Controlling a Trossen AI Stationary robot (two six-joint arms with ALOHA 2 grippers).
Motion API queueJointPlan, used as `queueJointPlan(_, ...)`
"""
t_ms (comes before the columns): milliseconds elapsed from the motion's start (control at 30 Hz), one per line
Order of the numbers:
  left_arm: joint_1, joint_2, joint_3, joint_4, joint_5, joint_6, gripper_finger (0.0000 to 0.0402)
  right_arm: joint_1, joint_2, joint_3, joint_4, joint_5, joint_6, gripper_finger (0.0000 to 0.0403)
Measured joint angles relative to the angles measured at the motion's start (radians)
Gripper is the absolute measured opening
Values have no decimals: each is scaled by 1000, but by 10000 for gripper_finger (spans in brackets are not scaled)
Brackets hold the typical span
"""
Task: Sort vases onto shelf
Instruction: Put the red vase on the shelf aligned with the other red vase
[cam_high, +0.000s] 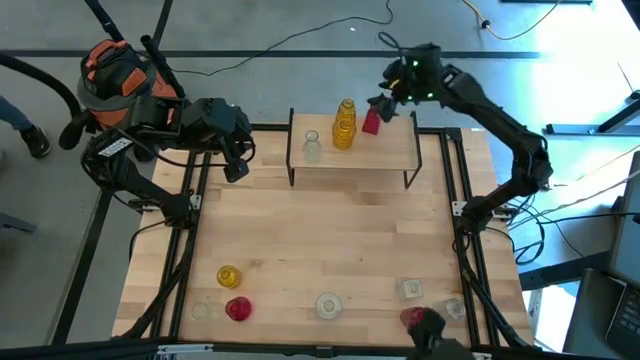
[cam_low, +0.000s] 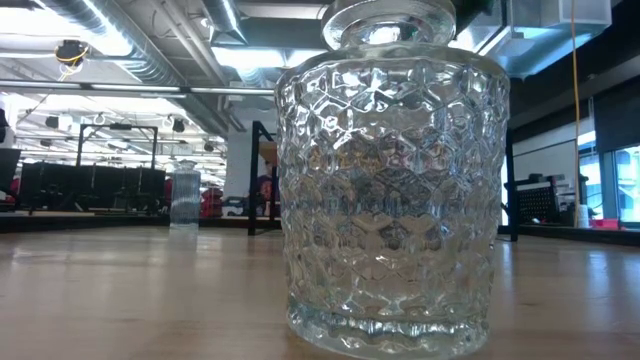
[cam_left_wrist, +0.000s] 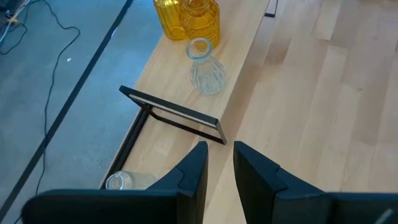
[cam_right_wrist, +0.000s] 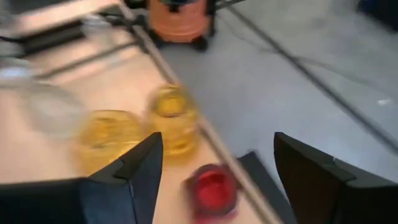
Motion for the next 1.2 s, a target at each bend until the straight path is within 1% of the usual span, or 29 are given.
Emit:
queueJointPlan(67,0,0,0,0,0,0,69,0,-13,47,-119,-135,38,254)
queueJointPlan(133,0,0,0,0,1,0,69,28,-38,69,-218,-267,67,248)
queueJointPlan(200,0,0,0,0,2,0,69,88,-81,69,-343,-324,71,242)
queueJointPlan(267,0,0,0,-1,3,1,69,184,-123,69,-476,-320,64,235)
queueJointPlan(333,0,0,0,-1,3,1,69,311,-165,69,-587,-250,89,227)
queueJointPlan(433,0,0,0,0,3,1,69,538,-222,68,-654,-109,236,218)
queueJointPlan(567,0,0,0,0,12,0,69,866,-261,68,-623,102,528,208)
queueJointPlan(633,0,0,0,0,22,1,69,1029,-264,68,-604,231,679,206)
queueJointPlan(733,0,0,0,0,27,0,69,1253,-243,68,-597,417,884,205)
queueJointPlan(800,0,0,0,0,27,0,69,1383,-217,57,-589,499,990,205)
queueJointPlan(867,0,0,0,0,27,0,69,1495,-189,22,-564,524,1079,205)
queueJointPlan(1000,0,0,0,1,27,0,69,1657,-125,-73,-483,505,1191,205)
queueJointPlan(1100,0,0,0,1,27,0,69,1734,-74,-133,-427,474,1236,205)
queueJointPlan(1200,0,0,0,1,27,0,69,1777,-30,-178,-424,471,1313,205)
